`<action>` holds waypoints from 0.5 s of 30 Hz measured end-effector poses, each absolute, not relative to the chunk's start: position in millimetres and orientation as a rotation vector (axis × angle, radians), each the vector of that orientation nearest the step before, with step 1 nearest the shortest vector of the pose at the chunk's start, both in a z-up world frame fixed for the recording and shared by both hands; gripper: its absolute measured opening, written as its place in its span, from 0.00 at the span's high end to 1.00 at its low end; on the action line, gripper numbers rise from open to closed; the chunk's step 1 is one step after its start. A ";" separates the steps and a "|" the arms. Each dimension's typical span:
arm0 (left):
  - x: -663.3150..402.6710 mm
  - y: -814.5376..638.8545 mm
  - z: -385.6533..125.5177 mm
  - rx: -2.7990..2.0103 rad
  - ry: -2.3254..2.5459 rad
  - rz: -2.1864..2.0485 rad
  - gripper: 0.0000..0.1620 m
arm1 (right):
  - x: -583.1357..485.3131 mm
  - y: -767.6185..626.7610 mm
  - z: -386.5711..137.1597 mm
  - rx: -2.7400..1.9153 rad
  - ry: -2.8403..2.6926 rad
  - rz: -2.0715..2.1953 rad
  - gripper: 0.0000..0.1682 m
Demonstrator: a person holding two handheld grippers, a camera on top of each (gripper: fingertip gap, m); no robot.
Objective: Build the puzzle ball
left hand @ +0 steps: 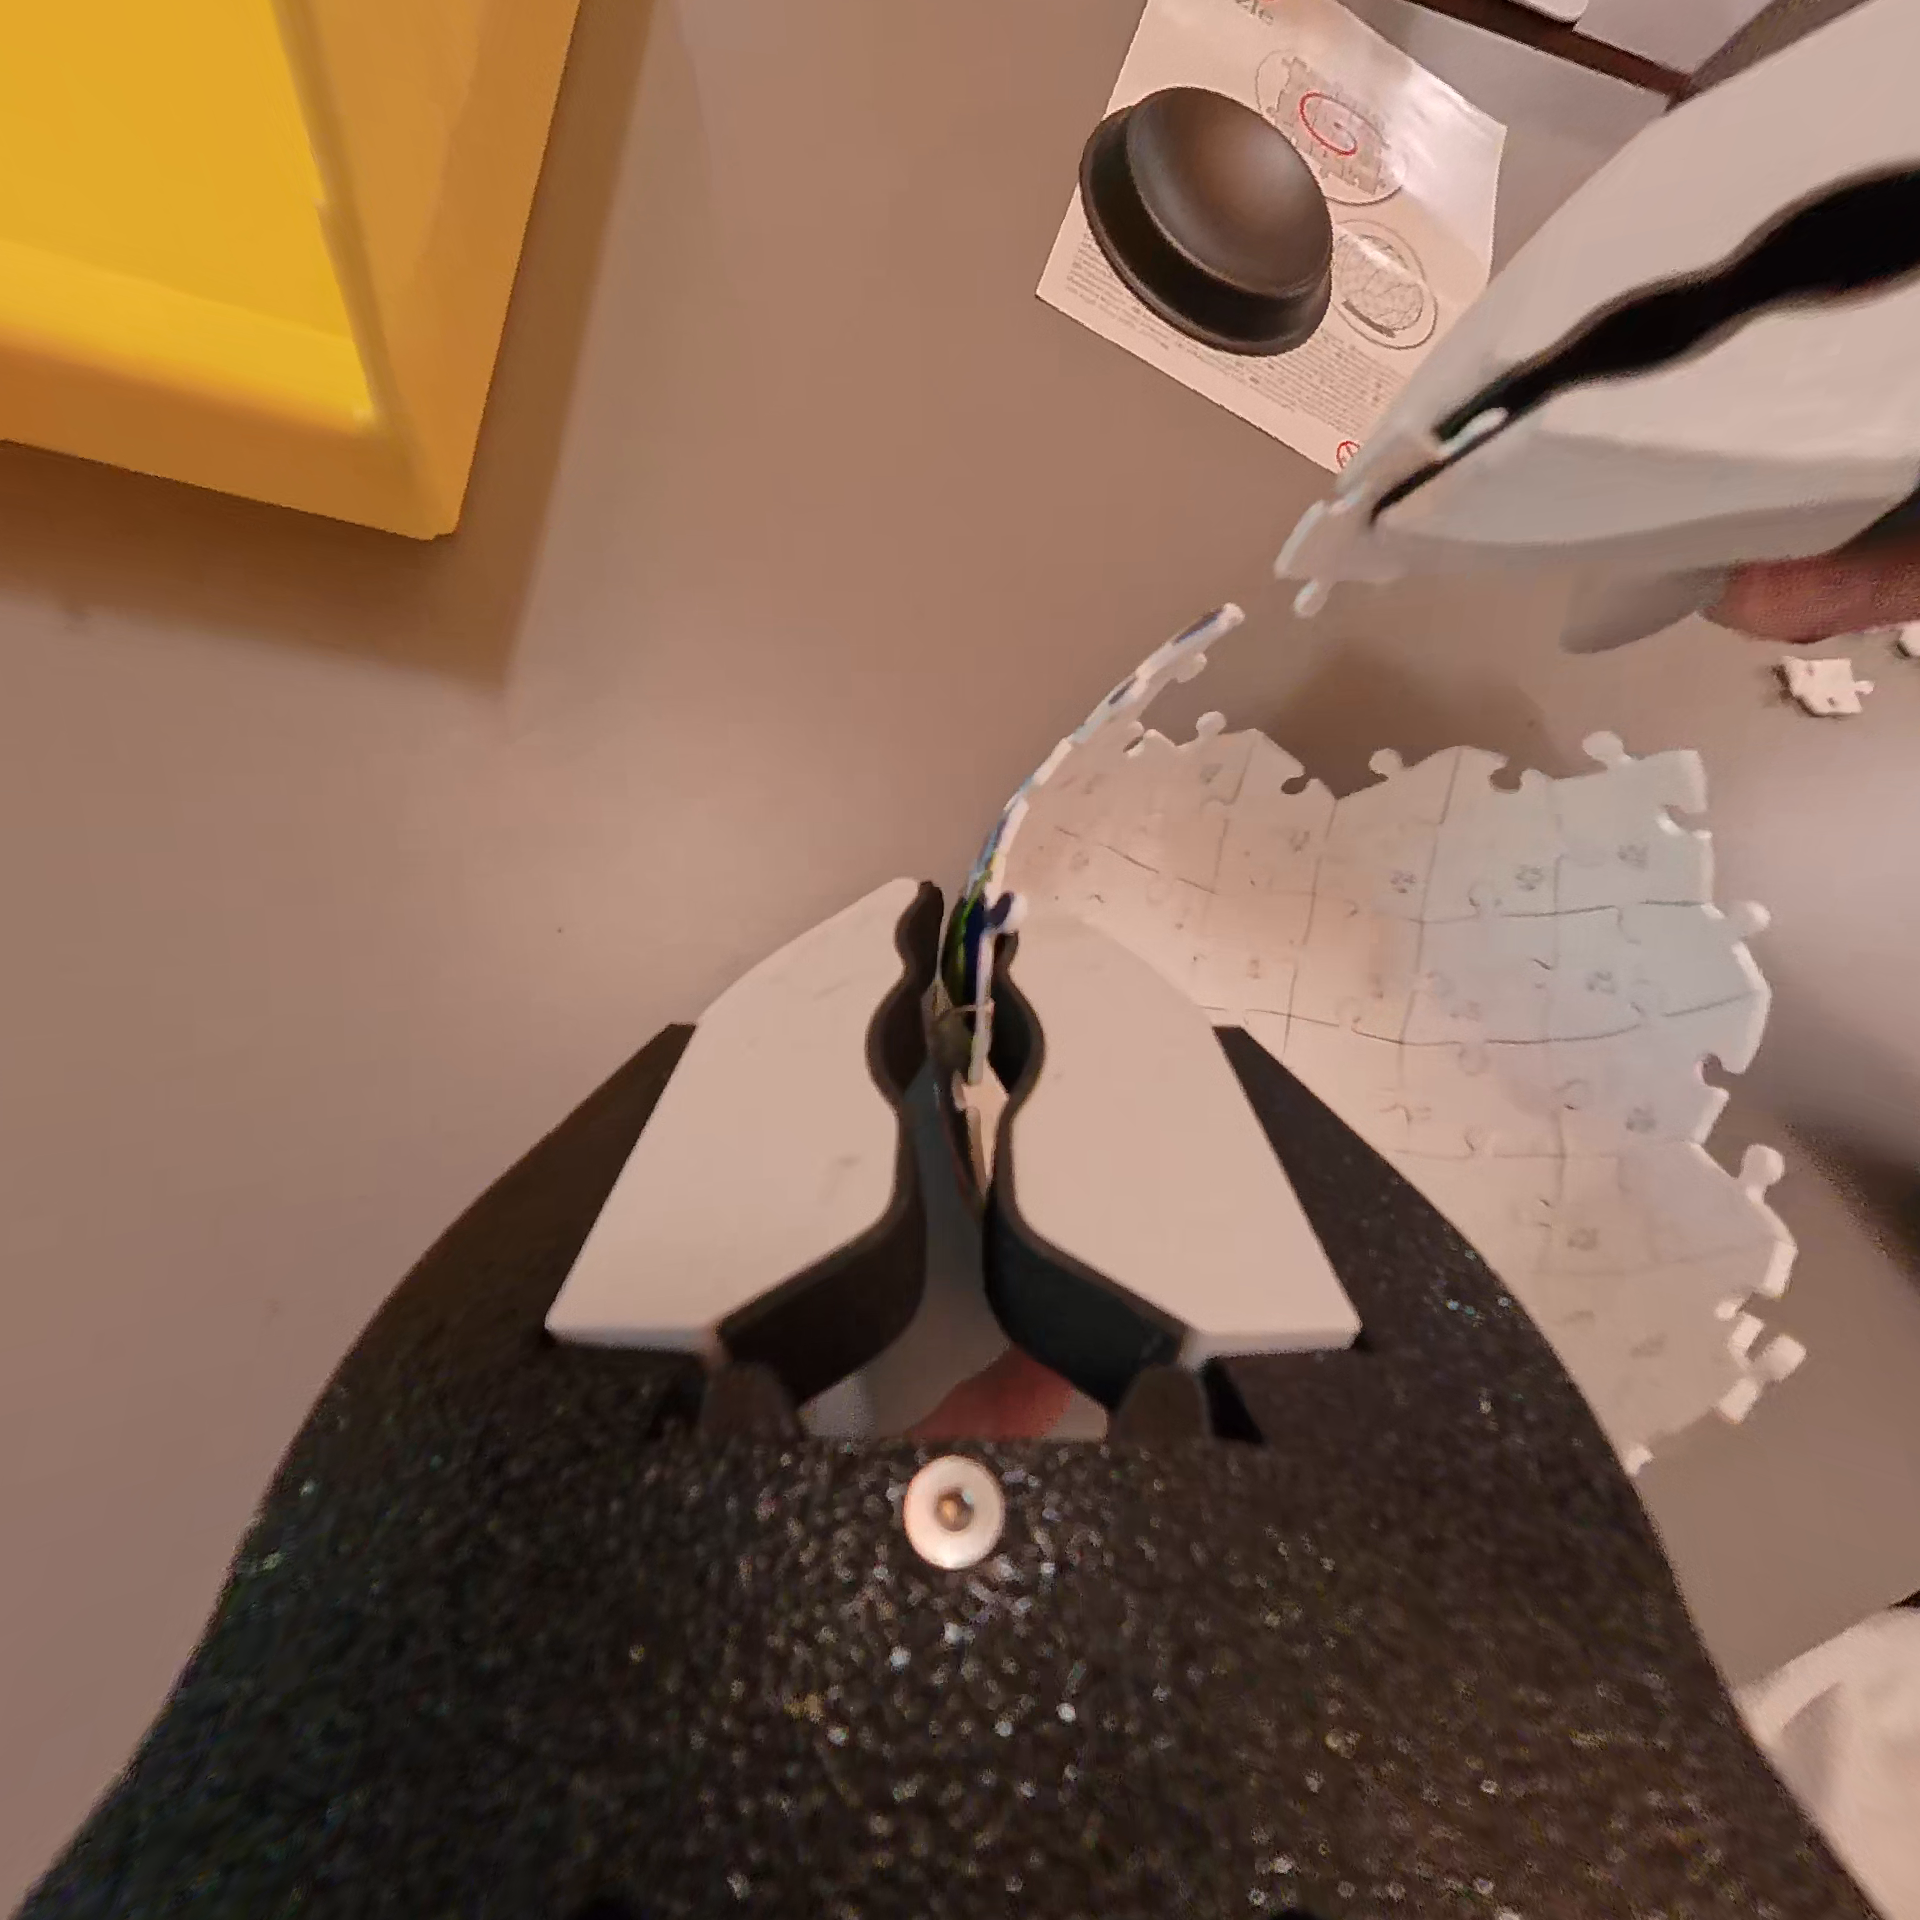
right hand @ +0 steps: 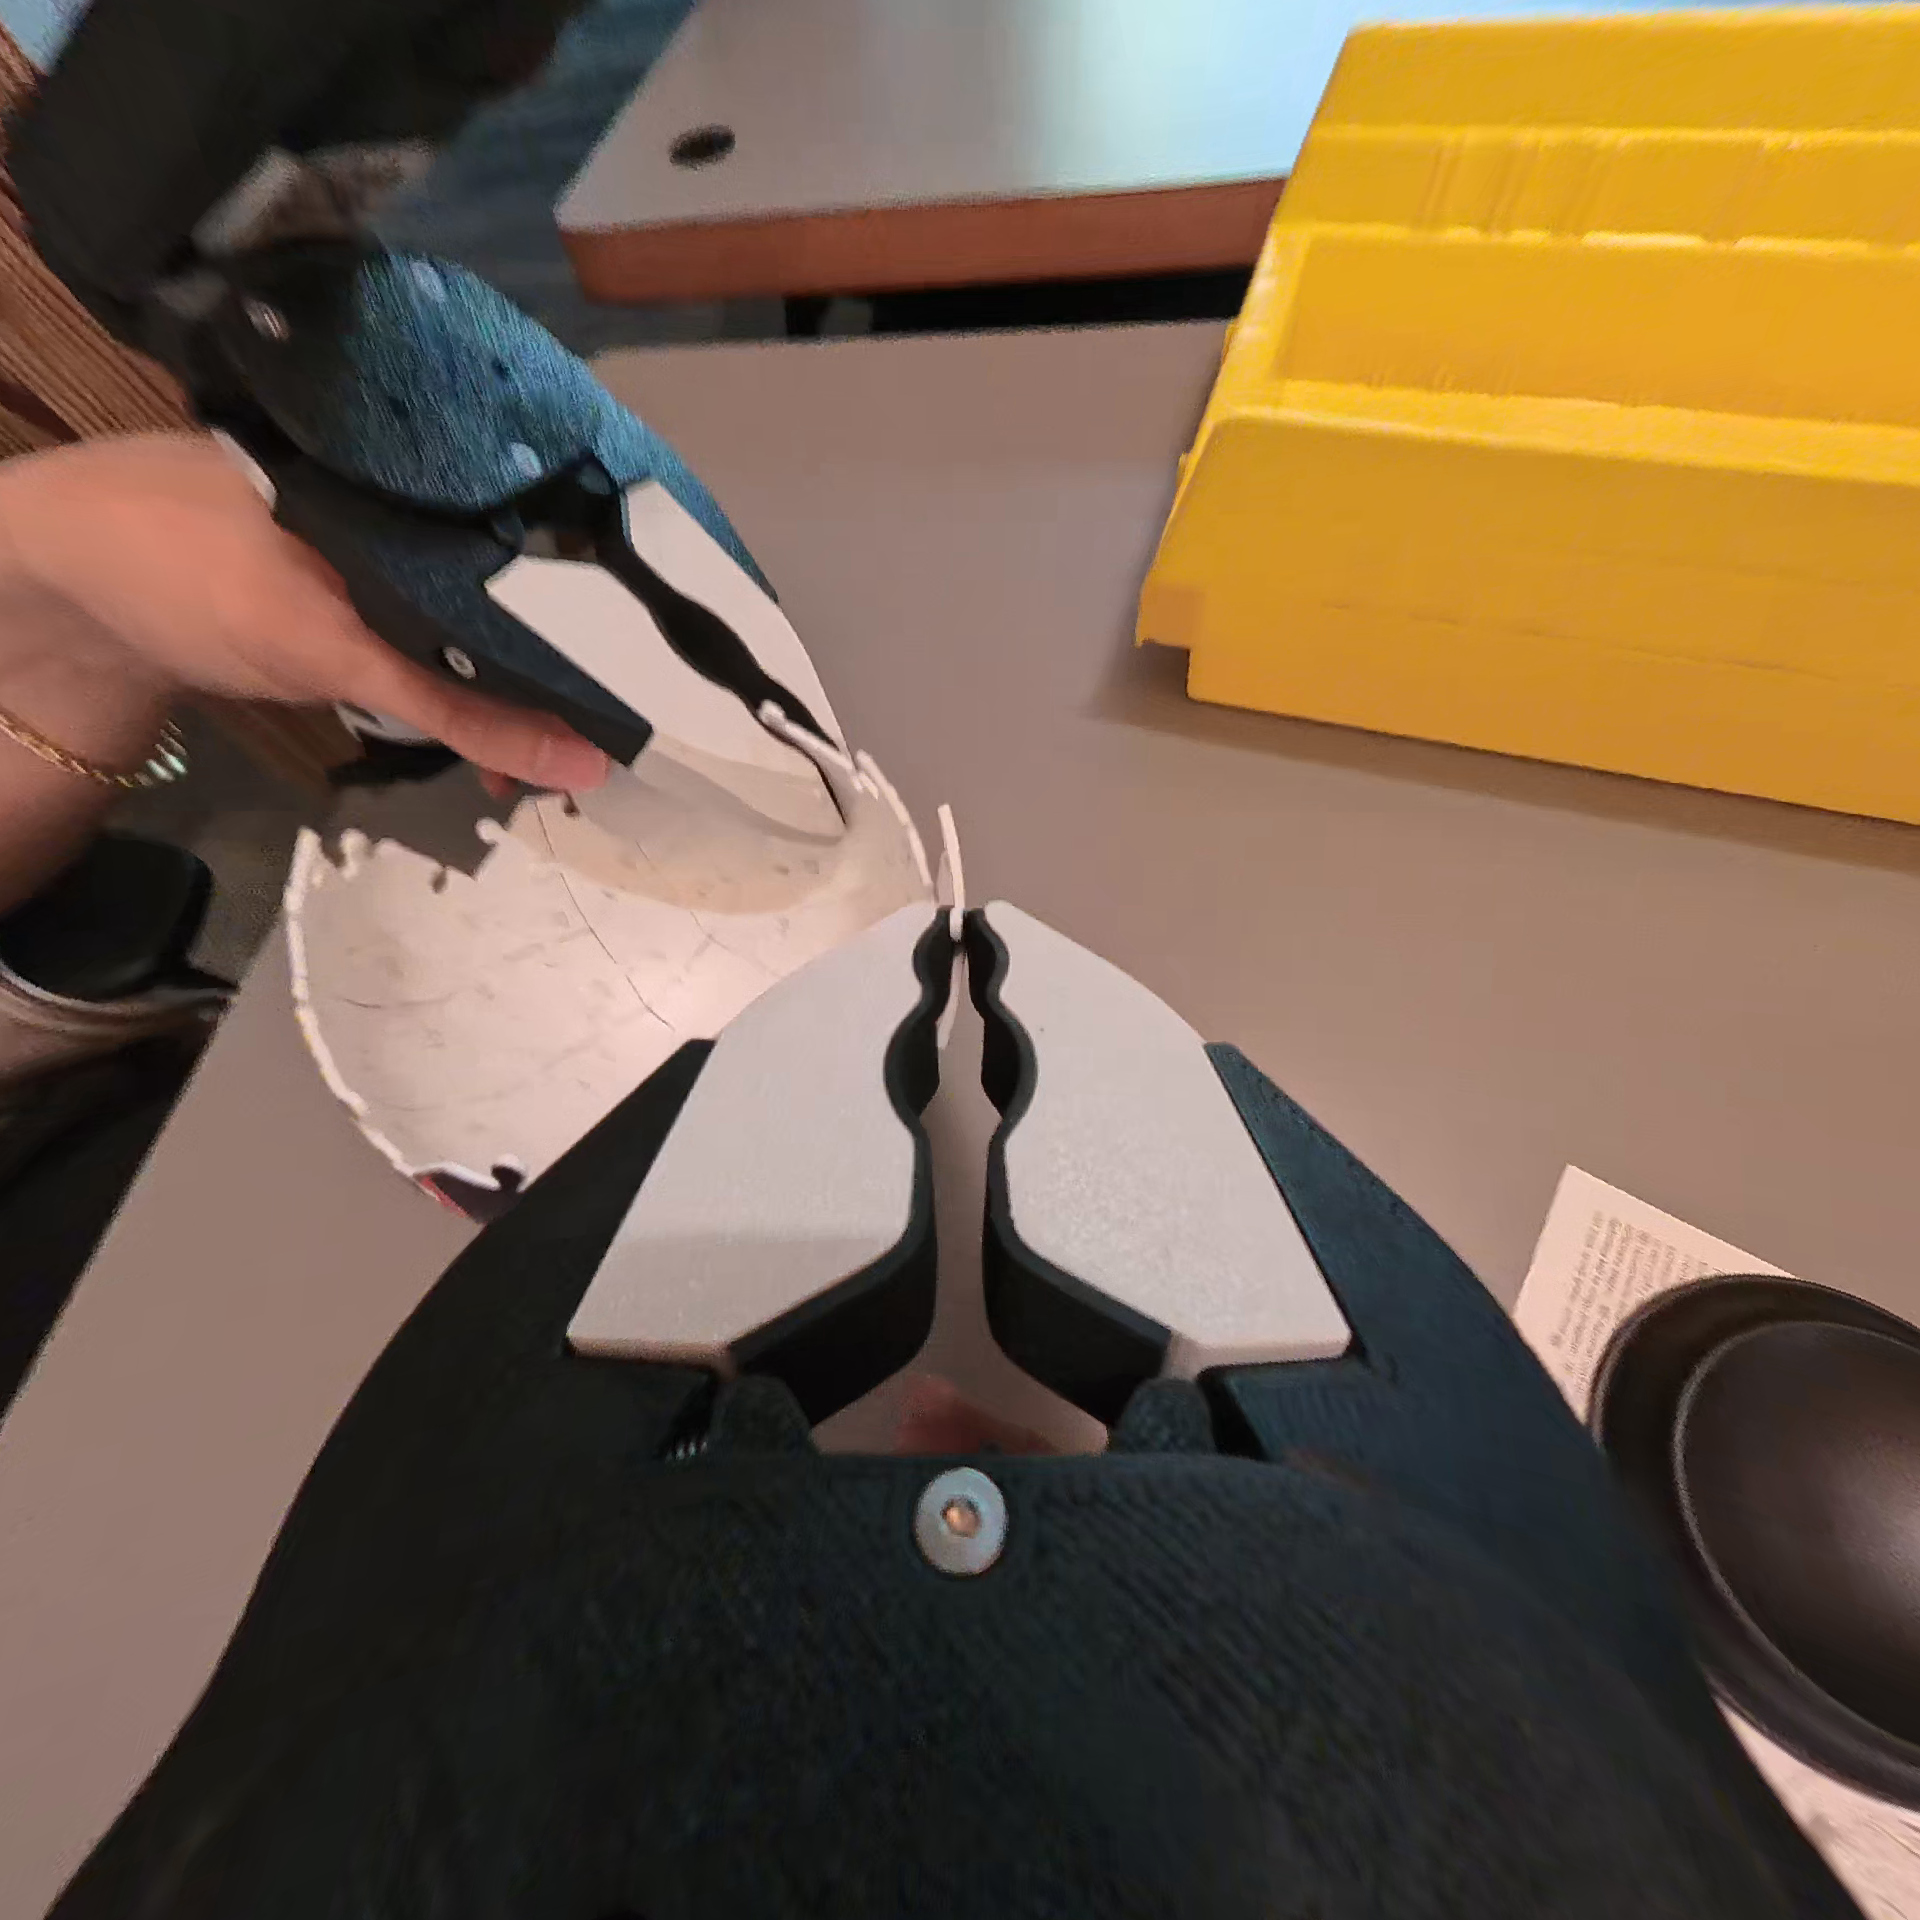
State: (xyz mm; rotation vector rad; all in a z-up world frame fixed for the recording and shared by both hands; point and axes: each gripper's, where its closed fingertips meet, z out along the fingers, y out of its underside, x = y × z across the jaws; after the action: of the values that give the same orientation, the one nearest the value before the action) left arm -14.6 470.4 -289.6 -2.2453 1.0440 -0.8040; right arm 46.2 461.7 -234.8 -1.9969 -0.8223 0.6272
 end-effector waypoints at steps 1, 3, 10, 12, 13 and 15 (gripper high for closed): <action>-14.9 470.3 -289.2 -2.240 1.053 -0.795 0.96 | 45.3 462.4 -229.2 -1.972 -0.785 0.672 0.99; -15.0 469.4 -287.9 -2.226 1.071 -0.787 0.95 | 40.7 460.7 -218.0 -1.916 -0.733 0.793 0.99; -17.2 469.0 -285.1 -2.196 1.111 -0.728 0.90 | 34.2 451.8 -195.5 -1.791 -0.719 0.967 0.98; -16.7 468.4 -282.6 -2.190 1.104 -0.735 0.87 | 32.6 450.1 -187.3 -1.755 -0.726 0.956 0.99; -15.9 467.7 -281.2 -2.189 1.101 -0.744 0.85 | 31.9 450.0 -185.0 -1.747 -0.728 0.939 0.99; -14.7 466.5 -279.1 -2.182 1.099 -0.754 0.84 | 29.7 447.5 -184.8 -1.751 -0.758 0.910 0.99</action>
State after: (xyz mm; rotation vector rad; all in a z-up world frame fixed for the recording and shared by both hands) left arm -14.7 466.5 -279.1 -2.1825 1.0987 -0.7543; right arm 29.7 447.5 -184.8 -1.7511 -0.7584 0.9100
